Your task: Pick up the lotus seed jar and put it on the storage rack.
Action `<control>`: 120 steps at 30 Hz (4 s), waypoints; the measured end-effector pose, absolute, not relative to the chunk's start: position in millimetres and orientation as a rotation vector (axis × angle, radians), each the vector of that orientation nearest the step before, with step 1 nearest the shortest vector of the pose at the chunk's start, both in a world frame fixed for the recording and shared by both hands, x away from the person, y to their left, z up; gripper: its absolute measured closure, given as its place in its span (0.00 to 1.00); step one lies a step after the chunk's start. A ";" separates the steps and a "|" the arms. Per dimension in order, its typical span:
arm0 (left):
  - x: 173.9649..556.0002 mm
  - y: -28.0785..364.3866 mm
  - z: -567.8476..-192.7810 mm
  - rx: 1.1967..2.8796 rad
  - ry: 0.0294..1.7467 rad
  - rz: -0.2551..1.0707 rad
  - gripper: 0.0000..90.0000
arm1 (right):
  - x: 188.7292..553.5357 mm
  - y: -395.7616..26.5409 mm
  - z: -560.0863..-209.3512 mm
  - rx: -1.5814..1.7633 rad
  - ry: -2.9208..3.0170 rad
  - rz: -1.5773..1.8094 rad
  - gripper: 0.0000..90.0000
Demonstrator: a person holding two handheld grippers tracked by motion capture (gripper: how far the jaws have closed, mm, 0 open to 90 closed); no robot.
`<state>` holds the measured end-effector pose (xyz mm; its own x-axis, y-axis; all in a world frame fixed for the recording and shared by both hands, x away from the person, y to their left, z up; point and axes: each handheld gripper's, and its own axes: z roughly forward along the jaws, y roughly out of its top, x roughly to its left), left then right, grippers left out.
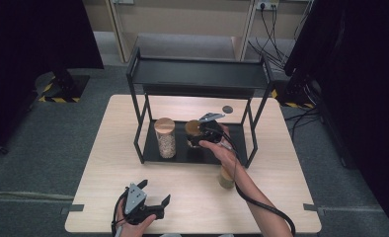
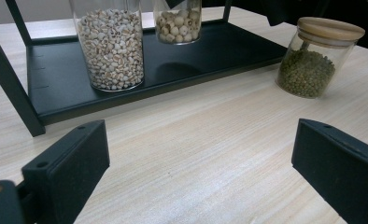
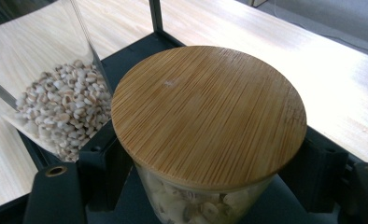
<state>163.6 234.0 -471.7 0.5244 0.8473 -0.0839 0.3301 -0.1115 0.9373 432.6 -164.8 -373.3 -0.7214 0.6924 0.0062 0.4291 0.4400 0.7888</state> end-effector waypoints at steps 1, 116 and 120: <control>163.5 234.1 -471.7 1.685 1.005 0.598 0.04 | 433.1 -164.4 -373.8 0.961 2.381 1.164 0.28; 164.0 231.4 -472.6 1.695 1.009 0.600 0.04 | 338.0 -229.5 -348.5 0.818 2.327 1.393 0.05; 163.8 231.4 -472.5 1.694 1.009 0.600 0.04 | 330.5 -236.3 -348.7 0.803 2.329 1.404 0.05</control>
<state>163.8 231.4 -472.5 0.5227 0.8487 -0.0804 0.3352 -0.1179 0.9347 330.5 -236.3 -348.7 -0.7966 0.6039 0.0263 0.3052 0.3643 0.8798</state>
